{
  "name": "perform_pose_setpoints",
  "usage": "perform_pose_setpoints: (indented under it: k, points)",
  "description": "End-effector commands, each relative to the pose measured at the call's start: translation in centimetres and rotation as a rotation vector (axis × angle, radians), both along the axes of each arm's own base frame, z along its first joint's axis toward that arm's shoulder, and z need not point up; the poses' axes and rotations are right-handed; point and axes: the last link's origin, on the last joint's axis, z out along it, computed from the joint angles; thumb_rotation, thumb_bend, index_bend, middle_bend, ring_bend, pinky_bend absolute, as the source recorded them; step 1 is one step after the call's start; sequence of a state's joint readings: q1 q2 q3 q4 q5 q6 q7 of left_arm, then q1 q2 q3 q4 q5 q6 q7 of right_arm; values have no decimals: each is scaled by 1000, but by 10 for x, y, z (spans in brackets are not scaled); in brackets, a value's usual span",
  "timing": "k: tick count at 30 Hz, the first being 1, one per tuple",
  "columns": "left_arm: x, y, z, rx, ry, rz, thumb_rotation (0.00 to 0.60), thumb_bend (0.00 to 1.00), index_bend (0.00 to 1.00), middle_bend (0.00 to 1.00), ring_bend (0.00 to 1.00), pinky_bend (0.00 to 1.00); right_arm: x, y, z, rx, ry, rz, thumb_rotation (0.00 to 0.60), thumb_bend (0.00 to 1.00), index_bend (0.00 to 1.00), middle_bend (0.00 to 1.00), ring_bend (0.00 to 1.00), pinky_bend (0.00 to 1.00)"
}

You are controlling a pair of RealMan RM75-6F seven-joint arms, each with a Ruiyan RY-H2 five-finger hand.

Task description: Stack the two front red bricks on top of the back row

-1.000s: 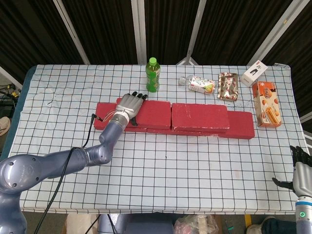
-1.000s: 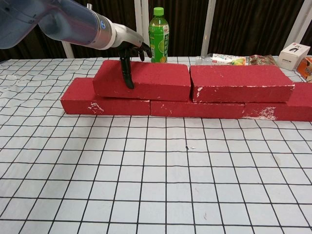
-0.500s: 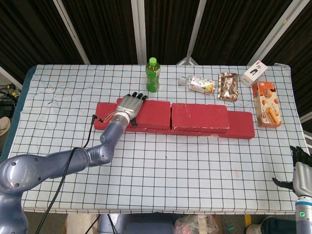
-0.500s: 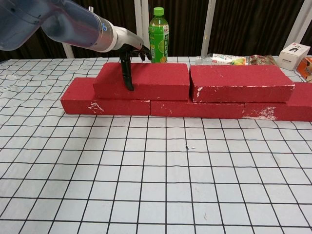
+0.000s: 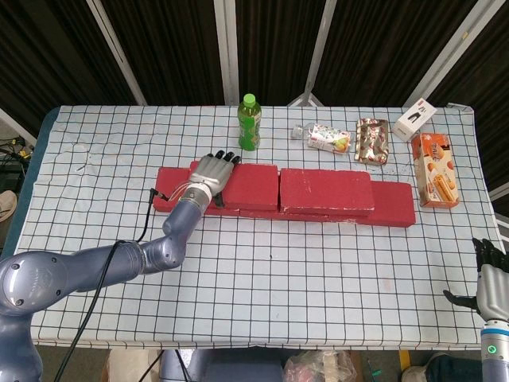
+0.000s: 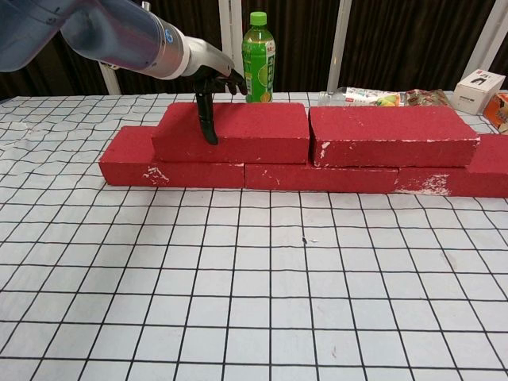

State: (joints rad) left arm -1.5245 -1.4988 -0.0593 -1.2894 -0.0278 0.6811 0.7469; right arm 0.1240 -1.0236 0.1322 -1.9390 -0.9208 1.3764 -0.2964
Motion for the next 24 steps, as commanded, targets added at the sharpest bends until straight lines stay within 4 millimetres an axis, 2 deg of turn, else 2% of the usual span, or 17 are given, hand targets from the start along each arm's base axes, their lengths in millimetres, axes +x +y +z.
perform_pose_setpoints:
  k: [1,5,8,13,16,20,24]
  points:
    - [-1,0,2,9,20,-1,600,0,54,8,0,134,0,0,0,-1,0,-2,600,154,0,0,0,0]
    - [-1,1,5,16,27,2,600,0,50,6,0,133,0,0,0,-2,3,-3,600,154,0,0,0,0]
    - [3,2,15,23,-8,10,600,0,38,2,0,132,0,0,0,0,5,-3,600,154,0,0,0,0]
    - [9,-2,52,50,-65,16,600,0,12,0,0,121,1,0,-1,4,10,1,600,153,0,0,0,0]
    - [4,-6,83,85,-73,14,600,0,68,77,0,122,1,-1,-2,8,8,3,600,154,0,0,0,0]
    - [-18,-10,115,145,-41,10,600,0,216,220,16,141,1,-2,-5,19,6,3,600,154,0,0,0,0]
    - [-49,-8,127,186,-56,33,600,0,248,273,59,183,2,-3,-6,22,6,8,600,154,0,0,0,0]
